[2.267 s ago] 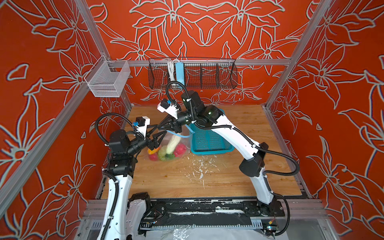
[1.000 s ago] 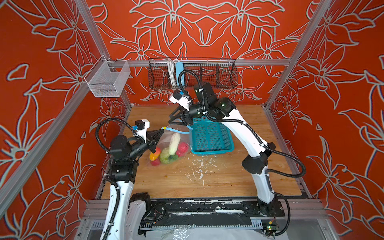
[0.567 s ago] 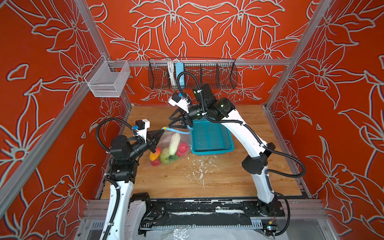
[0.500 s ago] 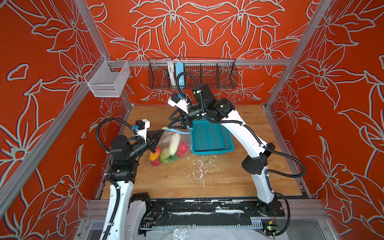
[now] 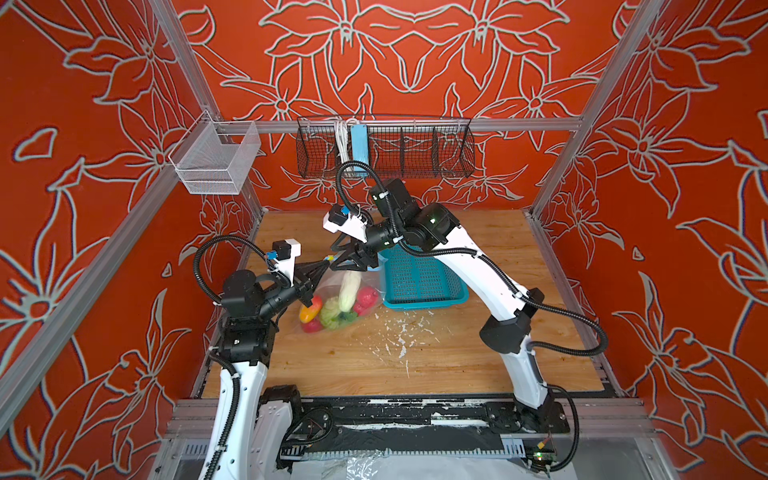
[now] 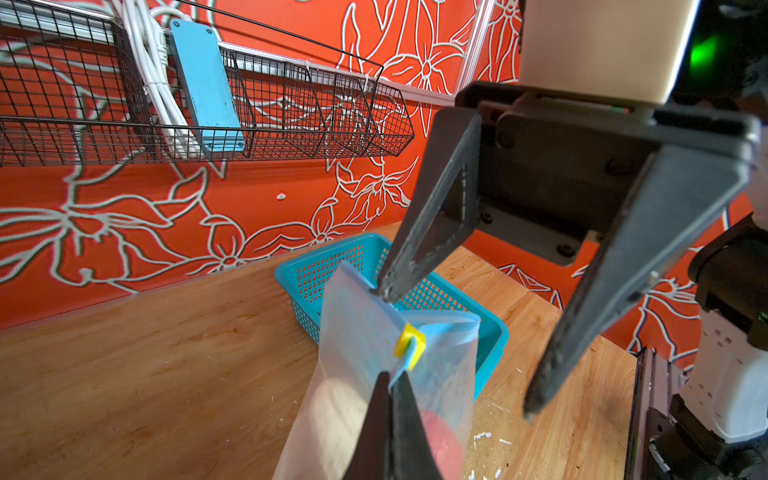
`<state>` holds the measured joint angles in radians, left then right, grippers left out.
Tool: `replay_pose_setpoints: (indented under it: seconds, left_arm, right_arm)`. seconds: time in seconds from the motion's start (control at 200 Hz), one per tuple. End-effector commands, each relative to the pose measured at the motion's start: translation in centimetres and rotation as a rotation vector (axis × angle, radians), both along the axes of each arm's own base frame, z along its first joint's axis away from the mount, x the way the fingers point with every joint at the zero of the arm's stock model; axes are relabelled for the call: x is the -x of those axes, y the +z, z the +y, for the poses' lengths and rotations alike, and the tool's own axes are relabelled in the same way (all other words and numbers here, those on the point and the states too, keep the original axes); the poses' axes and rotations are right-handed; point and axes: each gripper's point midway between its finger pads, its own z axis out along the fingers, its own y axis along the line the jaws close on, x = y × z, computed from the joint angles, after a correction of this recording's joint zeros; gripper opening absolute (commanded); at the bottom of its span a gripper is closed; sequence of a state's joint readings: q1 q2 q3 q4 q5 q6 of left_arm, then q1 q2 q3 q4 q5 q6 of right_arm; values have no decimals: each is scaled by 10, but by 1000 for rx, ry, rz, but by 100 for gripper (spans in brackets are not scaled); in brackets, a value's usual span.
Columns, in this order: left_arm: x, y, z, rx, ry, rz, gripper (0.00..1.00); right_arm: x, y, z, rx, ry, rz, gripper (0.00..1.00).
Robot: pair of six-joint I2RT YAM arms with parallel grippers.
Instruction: Place the food in the zip-top bag and seal the zipper
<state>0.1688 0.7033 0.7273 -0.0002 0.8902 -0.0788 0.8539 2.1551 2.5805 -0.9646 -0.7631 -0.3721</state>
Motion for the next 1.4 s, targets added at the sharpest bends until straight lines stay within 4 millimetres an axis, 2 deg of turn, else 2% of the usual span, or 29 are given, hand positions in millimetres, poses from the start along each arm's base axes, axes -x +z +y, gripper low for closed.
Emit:
replay_pose_setpoints:
  seconds: [0.0, 0.165, 0.47, 0.716, 1.016, 1.146, 1.396]
  left_arm:
    - [5, 17, -3, -16, -14, -54, 0]
    - [5, 17, -4, -19, -17, -55, 0]
    - [7, 18, -5, -33, -19, -50, 0]
    - [8, 16, -7, -32, -31, -46, 0]
    - [7, 15, -7, -30, -27, -41, 0]
    - [-5, 17, 7, 16, 76, 1, 0]
    - [-2, 31, 10, 45, 103, -22, 0]
  right_arm:
    - [0, -9, 3, 25, 21, -38, 56]
    - [-2, -12, 7, 25, 24, -46, 55]
    - [2, -10, 10, 12, 46, -67, 39]
    - [2, -7, 11, 3, 51, -86, 39]
    - [3, -8, 10, 10, 50, -90, 9]
    - [1, -7, 8, 16, 33, -102, 4]
    - [-4, -14, 3, 60, -1, -123, 2]
